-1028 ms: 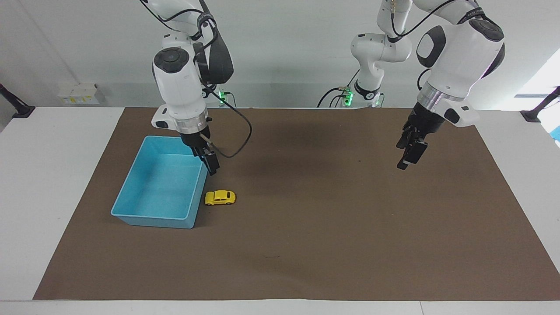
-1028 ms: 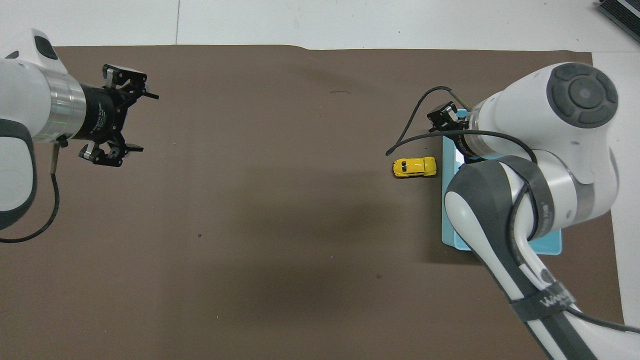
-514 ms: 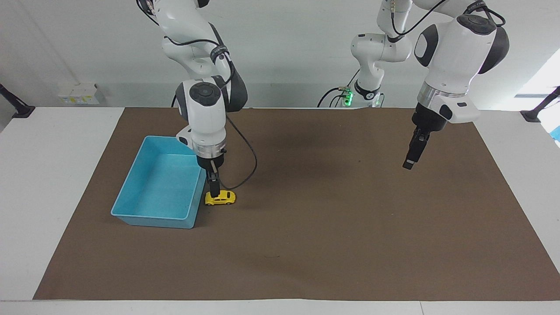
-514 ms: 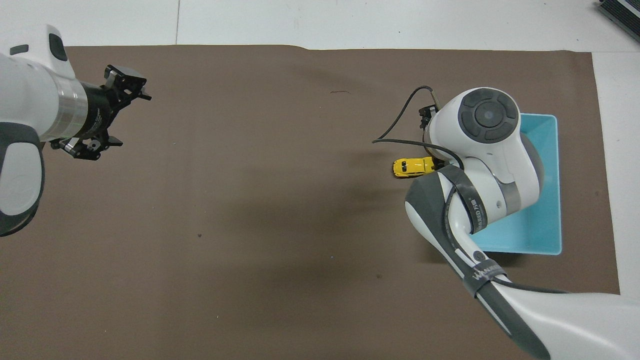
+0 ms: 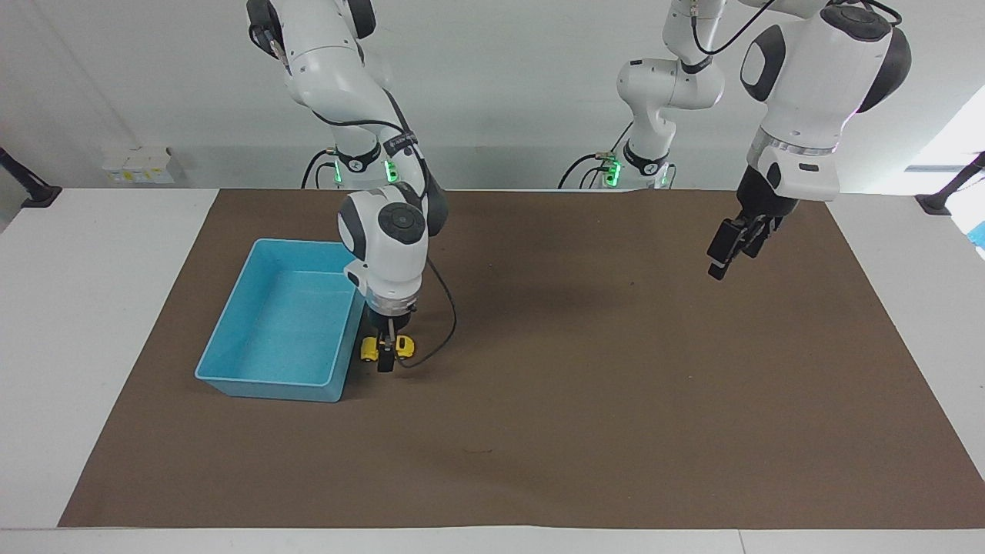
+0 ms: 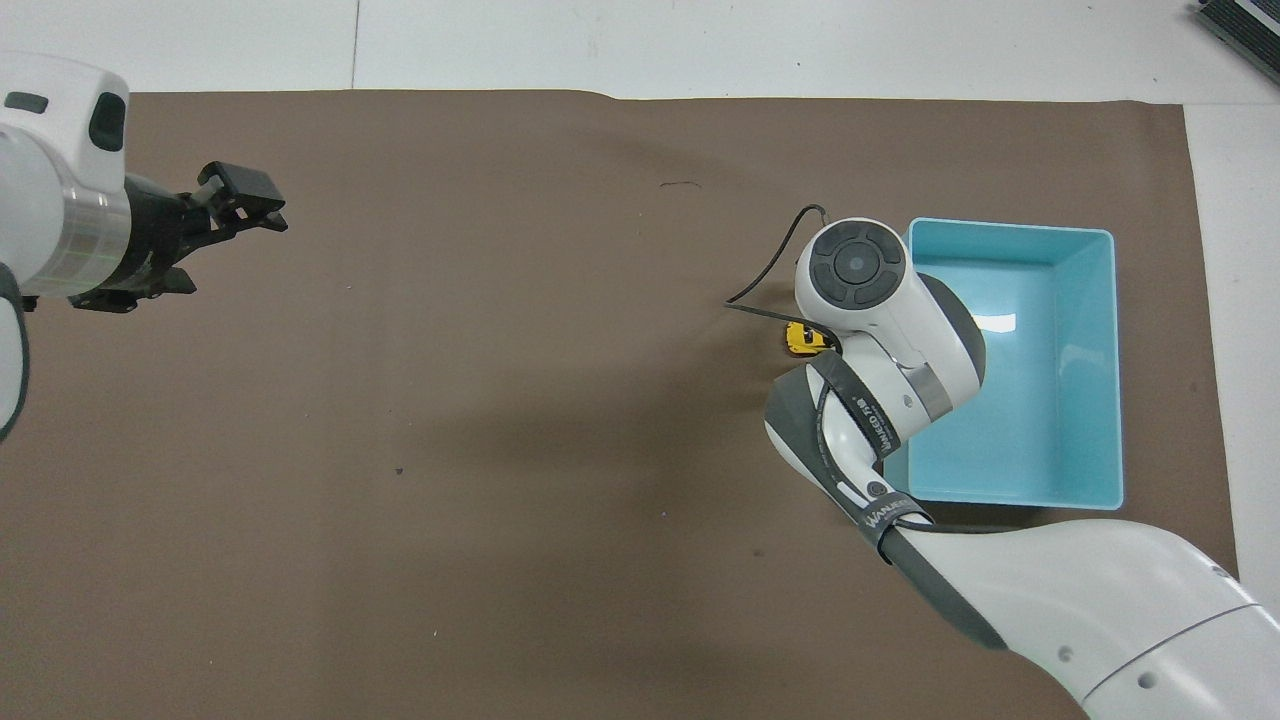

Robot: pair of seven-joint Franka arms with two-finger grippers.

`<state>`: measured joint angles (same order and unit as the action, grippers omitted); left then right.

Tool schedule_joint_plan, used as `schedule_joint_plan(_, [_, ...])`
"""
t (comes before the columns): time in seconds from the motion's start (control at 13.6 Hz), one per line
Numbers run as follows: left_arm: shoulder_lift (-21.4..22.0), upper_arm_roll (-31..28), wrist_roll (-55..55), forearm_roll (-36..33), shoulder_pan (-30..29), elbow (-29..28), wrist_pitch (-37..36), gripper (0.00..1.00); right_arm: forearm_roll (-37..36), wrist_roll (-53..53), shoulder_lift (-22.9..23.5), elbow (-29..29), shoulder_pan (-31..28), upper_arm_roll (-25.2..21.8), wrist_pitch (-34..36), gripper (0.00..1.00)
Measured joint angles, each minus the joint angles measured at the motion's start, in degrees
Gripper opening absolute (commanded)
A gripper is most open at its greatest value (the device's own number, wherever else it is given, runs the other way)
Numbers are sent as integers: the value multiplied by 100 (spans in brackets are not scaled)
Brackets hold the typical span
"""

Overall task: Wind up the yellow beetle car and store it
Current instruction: 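Grasp the yellow car with the right gripper and lift it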

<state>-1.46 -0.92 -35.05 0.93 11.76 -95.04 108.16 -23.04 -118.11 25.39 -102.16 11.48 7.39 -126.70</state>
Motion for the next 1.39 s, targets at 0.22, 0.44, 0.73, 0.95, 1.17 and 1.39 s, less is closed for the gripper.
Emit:
schedule_joint_plan(0.22, [106,-10,1217,0,-8,8,-568,100,-9,-14,26,-125,35,1,-33,100])
schedule_joint_plan(0.44, [163,-11,2157,-1,-8,11,-1159,100,-139,-14,47,-301,77,1,-71,0])
schedule_joint_plan(0.73, [227,-25,2863,-22,-39,11,-1611,100,-172,-13,36,-278,148,0,-40,0])
schedule_joint_plan(0.95, [361,-36,3596,-37,-294,15,-1930,100,-173,-13,21,-148,382,3,296,0])
schedule_joint_plan(1.17, [591,-45,3883,-38,-675,16,-2040,100,-172,-21,-101,32,630,7,714,0])
schedule_joint_plan(1.39, [736,-64,3883,-38,-966,16,-2041,100,-147,-21,-378,123,641,7,939,0])
